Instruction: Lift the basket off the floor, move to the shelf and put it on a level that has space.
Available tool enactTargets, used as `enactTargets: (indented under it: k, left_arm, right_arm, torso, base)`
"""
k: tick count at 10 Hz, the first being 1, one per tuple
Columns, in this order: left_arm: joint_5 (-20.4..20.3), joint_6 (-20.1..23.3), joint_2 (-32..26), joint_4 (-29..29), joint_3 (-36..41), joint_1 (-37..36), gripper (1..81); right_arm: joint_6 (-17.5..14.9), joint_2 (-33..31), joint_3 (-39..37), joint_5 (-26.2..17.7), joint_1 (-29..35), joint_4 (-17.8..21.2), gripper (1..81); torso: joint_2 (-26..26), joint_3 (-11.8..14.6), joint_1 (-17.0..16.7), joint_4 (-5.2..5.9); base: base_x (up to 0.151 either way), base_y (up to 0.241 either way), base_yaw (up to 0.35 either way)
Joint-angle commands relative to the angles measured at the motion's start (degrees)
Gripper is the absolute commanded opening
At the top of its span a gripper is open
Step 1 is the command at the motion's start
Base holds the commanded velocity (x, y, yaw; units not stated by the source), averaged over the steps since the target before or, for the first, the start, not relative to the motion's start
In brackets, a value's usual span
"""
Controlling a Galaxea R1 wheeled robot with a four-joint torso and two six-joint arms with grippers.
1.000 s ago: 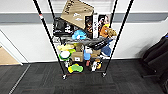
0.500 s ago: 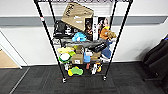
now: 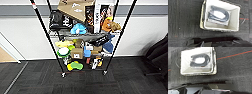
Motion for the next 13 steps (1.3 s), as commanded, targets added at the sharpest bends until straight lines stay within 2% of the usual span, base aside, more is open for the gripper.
enactTargets:
  k: [1, 4, 9, 11, 13]
  left_arm:
    - [3.42, 0.13, -1.83, -0.51, -0.36, -4.41, 81.1]
    - [3.42, 0.13, -3.59, -1.3, -0.71, -4.85, 81.1]
    - [3.59, -0.05, -1.48, -1.3, -0.71, -7.66, 81.1]
    - [4.91, -0.14, -0.87, -1.13, -0.71, -8.45, 81.1]
    - [5.0, -0.22, -0.51, -1.04, -0.71, -9.33, 81.1]
  right_arm:
    - [0.21, -0.92, -1.3, -3.15, 3.52, 1.3, 81.1]
    - [0.21, -1.18, -2.44, -4.3, 4.14, 1.56, 81.1]
    - [0.47, -0.13, -2.27, -4.39, 6.6, 1.65, 81.1]
    - [0.47, -0.13, -2.18, -5.0, 7.39, 1.65, 81.1]
    - [0.47, -0.13, -2.0, -5.35, 8.35, 1.65, 81.1]
  torso:
    - [-5.62, 0.09, 3.61, 0.0]
    - [-10.19, -1.13, 6.56, 0.0]
    - [-20.0, -1.16, 12.72, 0.0]
    - [-23.94, -1.16, 15.19, 0.0]
    - [-27.76, -6.47, 17.59, 0.0]
  base:
    - [0.0, 0.0, 0.0]
    - [0.0, 0.0, 0.0]
    - [0.0, 0.0, 0.0]
    - [0.0, 0.0, 0.0]
    - [0.0, 0.0, 0.0]
